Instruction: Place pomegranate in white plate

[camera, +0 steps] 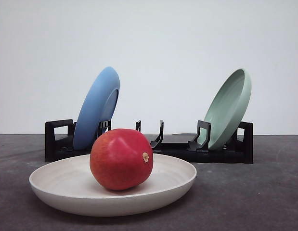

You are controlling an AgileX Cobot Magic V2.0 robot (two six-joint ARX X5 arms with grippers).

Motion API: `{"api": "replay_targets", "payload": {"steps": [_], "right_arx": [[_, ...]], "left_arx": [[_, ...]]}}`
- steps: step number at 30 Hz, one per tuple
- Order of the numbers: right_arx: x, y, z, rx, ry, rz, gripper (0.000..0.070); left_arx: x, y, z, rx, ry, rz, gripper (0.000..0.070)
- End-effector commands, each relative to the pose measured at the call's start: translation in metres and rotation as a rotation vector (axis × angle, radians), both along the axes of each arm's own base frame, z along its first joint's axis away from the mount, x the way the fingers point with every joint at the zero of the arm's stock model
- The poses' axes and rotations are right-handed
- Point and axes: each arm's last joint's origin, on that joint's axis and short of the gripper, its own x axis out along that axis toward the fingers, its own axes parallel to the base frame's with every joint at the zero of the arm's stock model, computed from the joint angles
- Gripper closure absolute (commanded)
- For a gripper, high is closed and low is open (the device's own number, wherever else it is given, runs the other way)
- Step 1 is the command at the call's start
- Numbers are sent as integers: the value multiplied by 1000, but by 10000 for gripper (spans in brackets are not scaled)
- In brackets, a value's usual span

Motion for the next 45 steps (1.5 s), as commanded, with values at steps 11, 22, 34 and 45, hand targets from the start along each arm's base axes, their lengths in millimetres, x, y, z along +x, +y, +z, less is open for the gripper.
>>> {"api": "replay_targets", "payload": {"steps": [11,22,34,45], "right_arx": [[0,0,-1,10,-1,-4,676],[1,0,2,11,-30,-4,676],[1,0,3,11,-35,-4,676],[1,0,3,11,-35,-4,676]], "left_arx": [[0,0,-4,11,11,-1,681],[0,0,-4,11,11,-1,681],[0,0,-4,11,11,-1,681],[0,0,-4,11,11,-1,681]]}}
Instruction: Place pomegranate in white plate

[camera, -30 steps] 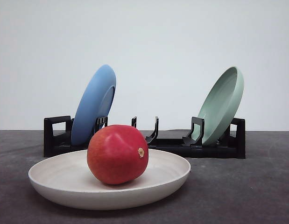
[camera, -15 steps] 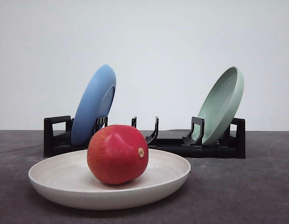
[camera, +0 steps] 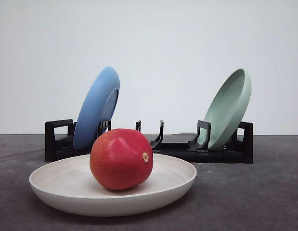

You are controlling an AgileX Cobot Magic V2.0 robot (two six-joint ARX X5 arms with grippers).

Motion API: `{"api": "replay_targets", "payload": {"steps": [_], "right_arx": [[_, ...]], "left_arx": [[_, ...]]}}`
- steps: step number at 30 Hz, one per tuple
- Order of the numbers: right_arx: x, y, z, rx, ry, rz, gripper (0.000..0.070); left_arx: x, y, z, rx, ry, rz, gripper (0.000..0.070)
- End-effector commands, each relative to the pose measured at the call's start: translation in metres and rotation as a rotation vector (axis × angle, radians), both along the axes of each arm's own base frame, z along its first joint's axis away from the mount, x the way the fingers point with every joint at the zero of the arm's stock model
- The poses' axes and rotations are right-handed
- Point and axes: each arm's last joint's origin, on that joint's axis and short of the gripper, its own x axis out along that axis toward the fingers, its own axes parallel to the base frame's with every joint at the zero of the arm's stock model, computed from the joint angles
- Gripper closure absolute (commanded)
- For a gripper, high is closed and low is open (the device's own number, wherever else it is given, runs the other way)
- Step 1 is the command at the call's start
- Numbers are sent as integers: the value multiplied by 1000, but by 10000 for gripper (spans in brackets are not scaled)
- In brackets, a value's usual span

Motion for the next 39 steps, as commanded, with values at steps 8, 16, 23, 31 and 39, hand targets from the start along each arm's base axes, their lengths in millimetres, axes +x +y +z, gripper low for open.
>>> {"api": "replay_targets", "payload": {"steps": [8,16,23,31,39], "right_arx": [[0,0,0,10,-8,-4,676],[0,0,0,10,-8,-4,676],[0,0,0,10,-8,-4,676],[0,0,0,10,-8,-4,676],[0,0,0,10,-8,-4,676]], "left_arx": [[0,0,-4,11,11,-1,681],[0,0,-4,11,11,-1,681],[0,0,-4,11,11,-1,681],[0,0,-4,11,11,-1,681],[0,0,-4,11,11,-1,681]]}}
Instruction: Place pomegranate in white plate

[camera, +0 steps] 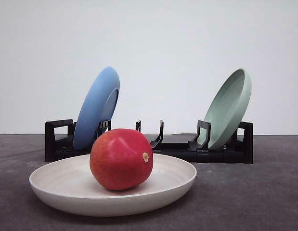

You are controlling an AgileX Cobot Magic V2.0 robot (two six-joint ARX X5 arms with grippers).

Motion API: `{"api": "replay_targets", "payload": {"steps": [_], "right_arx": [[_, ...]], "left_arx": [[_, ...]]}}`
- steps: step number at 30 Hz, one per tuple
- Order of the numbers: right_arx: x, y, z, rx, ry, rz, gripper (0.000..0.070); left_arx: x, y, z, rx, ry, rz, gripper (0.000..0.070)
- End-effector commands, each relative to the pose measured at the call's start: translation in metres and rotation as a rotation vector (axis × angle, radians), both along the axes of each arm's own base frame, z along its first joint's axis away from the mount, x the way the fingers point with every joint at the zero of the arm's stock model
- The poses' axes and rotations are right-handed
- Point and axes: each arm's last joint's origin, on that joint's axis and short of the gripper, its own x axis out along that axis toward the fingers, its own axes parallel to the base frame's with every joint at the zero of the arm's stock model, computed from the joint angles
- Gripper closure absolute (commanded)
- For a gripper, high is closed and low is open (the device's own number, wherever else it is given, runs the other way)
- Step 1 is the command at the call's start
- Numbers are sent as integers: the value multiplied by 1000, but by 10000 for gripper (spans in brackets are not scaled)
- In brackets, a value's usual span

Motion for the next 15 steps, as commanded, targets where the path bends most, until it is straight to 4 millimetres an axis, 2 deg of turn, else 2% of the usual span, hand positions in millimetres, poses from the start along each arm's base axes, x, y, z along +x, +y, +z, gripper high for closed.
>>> {"api": "replay_targets", "payload": {"steps": [1,15], "right_arx": [[0,0,0,10,-8,-4,676],[0,0,0,10,-8,-4,675]], "left_arx": [[0,0,-4,11,11,-1,681],[0,0,-4,11,11,-1,681]]}}
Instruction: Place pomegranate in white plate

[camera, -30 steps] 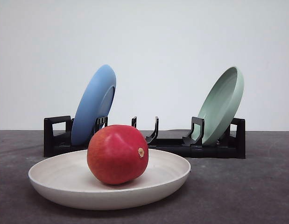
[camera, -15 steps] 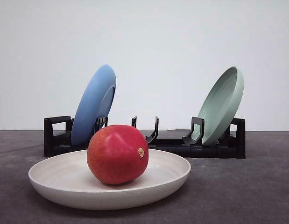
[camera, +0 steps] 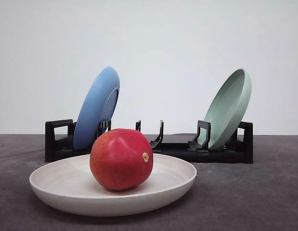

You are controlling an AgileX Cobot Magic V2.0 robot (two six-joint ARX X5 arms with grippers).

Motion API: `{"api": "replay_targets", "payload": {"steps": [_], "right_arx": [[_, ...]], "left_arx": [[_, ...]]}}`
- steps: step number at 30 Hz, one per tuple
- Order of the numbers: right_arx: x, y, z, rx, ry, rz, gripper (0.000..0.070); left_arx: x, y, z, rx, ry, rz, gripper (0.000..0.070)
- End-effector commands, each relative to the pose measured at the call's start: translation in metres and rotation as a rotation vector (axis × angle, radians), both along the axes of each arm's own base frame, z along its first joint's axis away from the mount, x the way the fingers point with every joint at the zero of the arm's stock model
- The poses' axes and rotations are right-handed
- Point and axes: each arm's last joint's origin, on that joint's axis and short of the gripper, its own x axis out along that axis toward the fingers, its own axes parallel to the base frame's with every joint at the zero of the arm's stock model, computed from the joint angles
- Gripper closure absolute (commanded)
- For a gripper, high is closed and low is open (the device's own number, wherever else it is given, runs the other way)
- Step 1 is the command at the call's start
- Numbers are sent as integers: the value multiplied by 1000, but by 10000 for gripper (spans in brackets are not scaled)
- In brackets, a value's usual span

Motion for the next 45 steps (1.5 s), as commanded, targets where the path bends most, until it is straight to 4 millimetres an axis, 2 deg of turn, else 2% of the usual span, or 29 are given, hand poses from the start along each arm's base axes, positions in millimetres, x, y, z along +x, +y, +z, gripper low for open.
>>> {"api": "replay_targets", "payload": {"steps": [1,45], "right_arx": [[0,0,0,10,-8,-4,676],[0,0,0,10,-8,-4,676]], "left_arx": [[0,0,-4,11,11,-1,681],[0,0,-4,11,11,-1,681]]}}
